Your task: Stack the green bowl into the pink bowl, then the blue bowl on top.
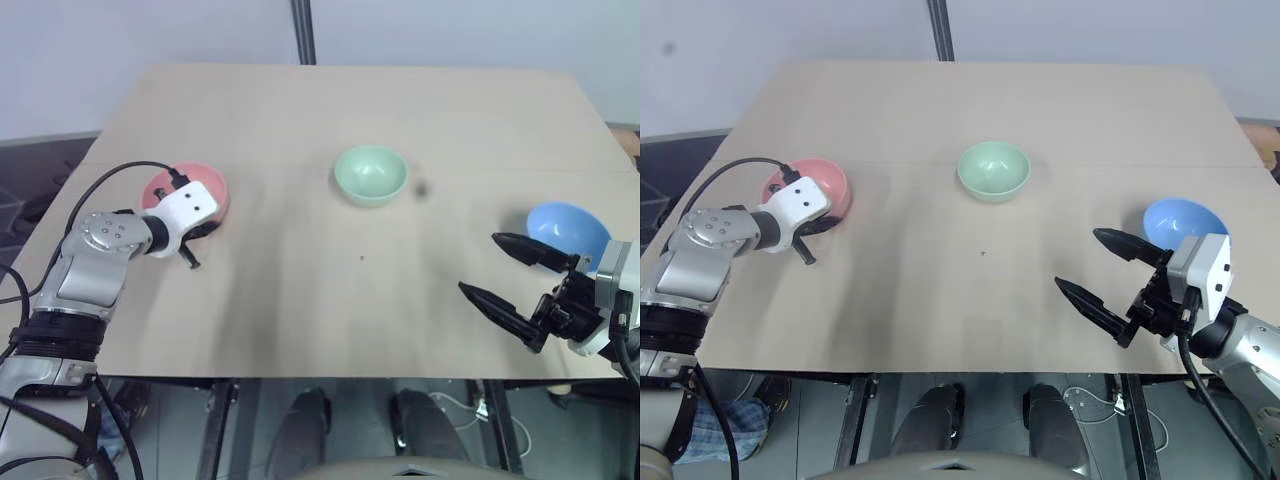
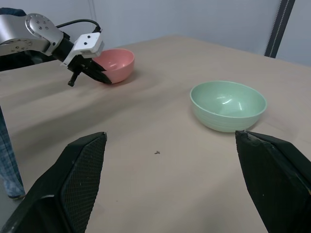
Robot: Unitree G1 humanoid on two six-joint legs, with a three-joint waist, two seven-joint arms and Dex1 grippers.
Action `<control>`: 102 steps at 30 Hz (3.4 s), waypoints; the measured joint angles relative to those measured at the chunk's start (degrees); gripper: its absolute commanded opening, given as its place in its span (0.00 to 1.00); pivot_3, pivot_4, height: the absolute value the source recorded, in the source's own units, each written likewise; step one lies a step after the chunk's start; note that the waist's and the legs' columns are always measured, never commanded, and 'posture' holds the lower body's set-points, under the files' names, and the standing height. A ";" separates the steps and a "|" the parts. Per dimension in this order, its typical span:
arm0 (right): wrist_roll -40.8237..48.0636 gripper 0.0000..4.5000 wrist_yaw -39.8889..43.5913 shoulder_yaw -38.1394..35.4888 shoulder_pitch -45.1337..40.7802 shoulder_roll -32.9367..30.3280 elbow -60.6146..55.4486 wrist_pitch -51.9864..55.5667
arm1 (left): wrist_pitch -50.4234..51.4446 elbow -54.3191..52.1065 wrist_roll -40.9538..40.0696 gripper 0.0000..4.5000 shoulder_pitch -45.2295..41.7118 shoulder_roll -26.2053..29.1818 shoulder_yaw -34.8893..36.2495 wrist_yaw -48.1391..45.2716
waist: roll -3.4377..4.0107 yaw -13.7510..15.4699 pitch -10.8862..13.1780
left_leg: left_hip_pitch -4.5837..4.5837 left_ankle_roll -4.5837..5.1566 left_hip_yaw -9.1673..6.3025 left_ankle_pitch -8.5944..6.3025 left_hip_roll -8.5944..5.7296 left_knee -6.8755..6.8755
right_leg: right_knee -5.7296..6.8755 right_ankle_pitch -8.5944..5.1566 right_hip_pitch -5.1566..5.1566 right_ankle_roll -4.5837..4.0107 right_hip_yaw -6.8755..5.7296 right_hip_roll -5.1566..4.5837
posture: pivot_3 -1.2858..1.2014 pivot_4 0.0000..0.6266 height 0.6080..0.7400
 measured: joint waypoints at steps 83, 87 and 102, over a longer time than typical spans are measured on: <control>-34.72 0.99 6.72 35.36 -49.93 -1.02 38.75 4.48 | 8.49 -30.01 -35.40 0.71 29.98 -6.77 34.09 -10.89 | 0.04 -0.28 0.11 | -0.01 -0.01 0.19 -0.01 0.04 0.52 | 0.65 -0.01 -0.21 -0.04 0.19 -0.02 | 0.52 0.24 1.00; -43.34 0.99 9.59 44.00 -59.40 2.44 49.60 3.24 | 8.54 -30.75 -36.02 0.71 31.19 -6.79 34.35 -10.80 | 0.05 -0.30 0.14 | -0.07 -0.01 0.19 -0.01 0.00 0.46 | 0.53 0.00 -0.26 -0.04 0.15 -0.08 | 0.52 0.24 1.00; -62.90 0.99 9.53 52.71 -75.79 16.36 75.12 -16.40 | 9.55 -33.26 -38.75 0.71 33.27 -6.73 35.01 -10.61 | 0.08 -0.40 0.22 | -0.12 -0.02 0.25 0.00 0.01 0.18 | 0.64 0.00 -0.54 -0.06 0.20 -0.07 | 0.52 0.24 1.00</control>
